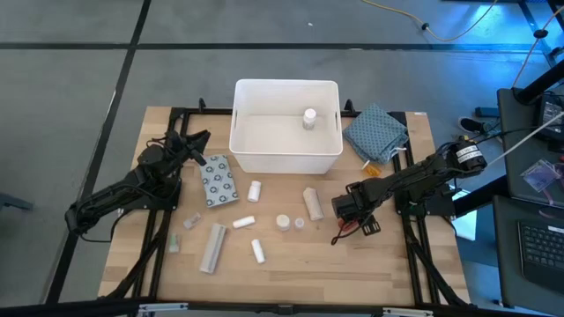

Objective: Pick & place medical supplies in basket/bin

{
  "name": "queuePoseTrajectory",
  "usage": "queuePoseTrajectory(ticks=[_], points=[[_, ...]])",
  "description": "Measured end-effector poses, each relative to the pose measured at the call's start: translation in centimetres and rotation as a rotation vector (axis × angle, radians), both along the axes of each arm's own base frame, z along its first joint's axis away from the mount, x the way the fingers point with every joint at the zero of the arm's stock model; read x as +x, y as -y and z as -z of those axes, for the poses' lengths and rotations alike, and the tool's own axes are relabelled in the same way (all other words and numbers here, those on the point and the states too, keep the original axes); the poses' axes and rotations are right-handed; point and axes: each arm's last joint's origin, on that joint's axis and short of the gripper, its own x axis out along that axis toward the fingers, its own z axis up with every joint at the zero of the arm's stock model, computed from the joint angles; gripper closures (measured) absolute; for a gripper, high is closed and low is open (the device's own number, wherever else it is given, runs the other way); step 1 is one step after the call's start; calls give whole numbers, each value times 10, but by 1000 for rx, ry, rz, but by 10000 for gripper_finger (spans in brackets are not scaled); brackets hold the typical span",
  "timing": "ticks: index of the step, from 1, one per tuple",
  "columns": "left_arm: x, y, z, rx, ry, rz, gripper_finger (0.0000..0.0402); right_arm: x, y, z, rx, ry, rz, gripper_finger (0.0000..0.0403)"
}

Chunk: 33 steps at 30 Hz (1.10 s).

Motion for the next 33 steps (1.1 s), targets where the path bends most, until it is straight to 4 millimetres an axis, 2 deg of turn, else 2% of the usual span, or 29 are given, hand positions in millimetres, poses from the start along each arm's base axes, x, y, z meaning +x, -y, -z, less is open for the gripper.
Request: queuePoseTrajectory(ticks=[7, 13, 17, 22, 27, 29, 33], points=[[0, 0, 0, 1, -1, 0, 315, 0, 0, 0, 0, 11, 1, 256], [0, 0, 0, 1, -1, 0, 315, 2, 0, 0, 4, 18, 82, 276], [0, 0, 0, -1, 1, 0, 315, 1, 1, -7, 9, -52, 118, 289], [0, 0, 0, -29, 31, 7, 315, 14, 8, -42, 9, -108, 245, 291], [1, 2, -6, 68, 22, 86, 315, 42, 20, -90, 181, -35, 384, 291], [1, 4, -14, 154, 14, 108, 315, 52, 28, -112, 277, 6, 475, 292], [-5, 11, -45, 391, 36, 166, 302, 71, 45, -157, 416, 148, 620, 291]])
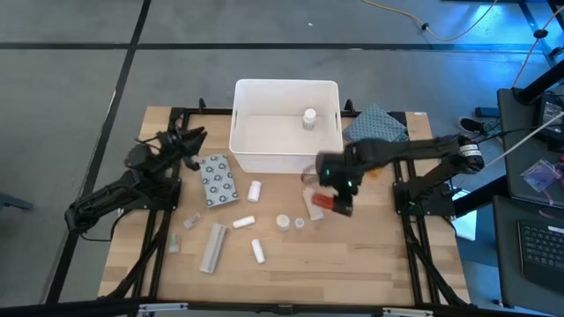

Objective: Pick & place medical supplies in basket/bin

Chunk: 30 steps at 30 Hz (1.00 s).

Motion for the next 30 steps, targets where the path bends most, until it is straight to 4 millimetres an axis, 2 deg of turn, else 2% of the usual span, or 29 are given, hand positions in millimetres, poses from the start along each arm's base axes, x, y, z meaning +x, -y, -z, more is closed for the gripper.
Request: queuePoseTrajectory(ticks=[4, 7, 10, 14, 18, 22, 27, 30], points=[[-4, 6, -31, 66, 19, 52, 274, 18, 15, -45, -13, 277, 31, 291], [1, 6, -53, 53, -35, 114, 254, 29, 28, -77, -19, 506, 63, 291], [15, 4, -82, 55, -112, 217, 243, 38, 40, -101, 22, 718, 53, 291], [48, -6, -126, 34, -158, 399, 239, 46, 50, -121, 94, 955, -18, 291], [85, -18, -162, -6, -265, 603, 239, 56, 52, -118, 202, 974, -60, 291], [120, -31, -184, -39, -403, 785, 239, 69, 54, -100, 288, 873, -55, 290], [156, -39, -194, -72, -508, 1007, 239, 81, 55, -85, 345, 809, -51, 290], [170, -37, -195, -35, -543, 1069, 239, 82, 55, -83, 346, 800, -50, 290]])
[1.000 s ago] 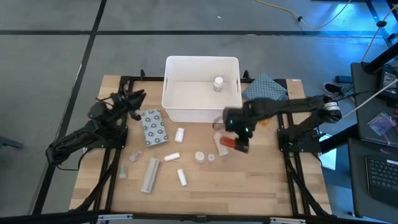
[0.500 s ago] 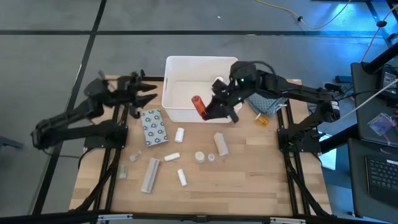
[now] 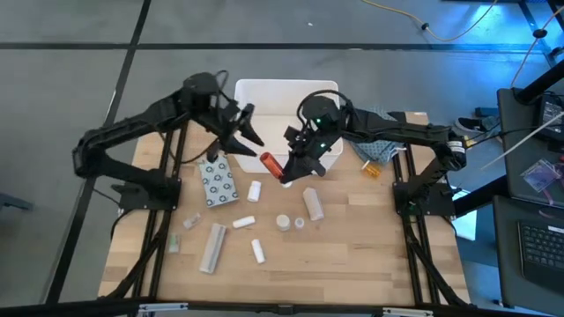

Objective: Pick & place medical supplies in basket/bin

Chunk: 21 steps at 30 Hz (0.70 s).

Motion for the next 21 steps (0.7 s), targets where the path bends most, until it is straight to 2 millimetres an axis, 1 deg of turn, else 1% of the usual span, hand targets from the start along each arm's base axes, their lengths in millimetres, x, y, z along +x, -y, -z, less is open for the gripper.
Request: queuePoseTrajectory(ticks=[5, 21], points=[[13, 6, 3, 73, 2, 53, 239, 0, 0, -3, 1, 18, 1, 290], [23, 32, 0, 144, 64, 102, 239, -1, -1, -5, 91, -45, 12, 290]])
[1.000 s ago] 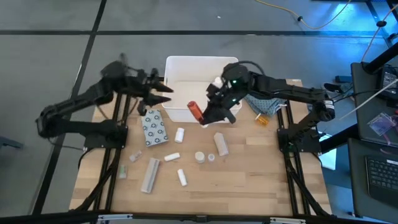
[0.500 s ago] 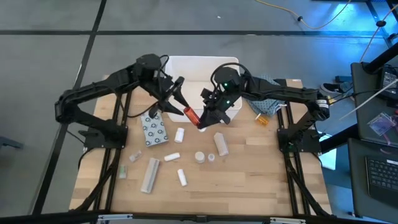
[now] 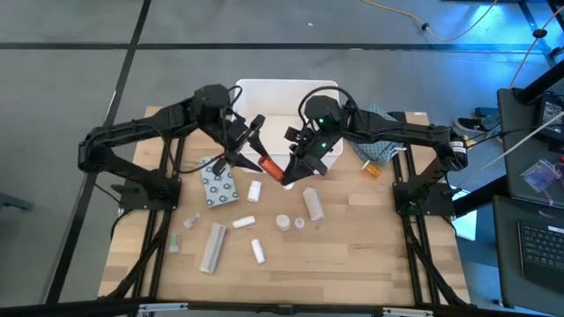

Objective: Pick & place medical supplies in basket/bin

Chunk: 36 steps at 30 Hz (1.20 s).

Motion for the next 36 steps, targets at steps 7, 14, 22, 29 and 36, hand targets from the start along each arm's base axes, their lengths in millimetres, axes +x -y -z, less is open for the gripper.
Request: queuePoseTrajectory(ticks=[7, 14, 22, 29, 36], points=[[2, 7, -1, 5, 14, 19, 240, -1, 0, 0, 46, -46, 5, 290], [3, 11, -3, 6, 34, 27, 250, -1, -1, -1, 77, -73, 12, 290], [3, 13, -4, 0, 39, 27, 270, 0, 0, -1, 45, -32, 8, 286], [3, 13, -7, -15, 39, 10, 282, 1, 1, -3, -6, 70, -62, 257], [1, 15, -7, -124, -31, 15, 283, 0, 19, 0, -119, 76, 94, 231]])
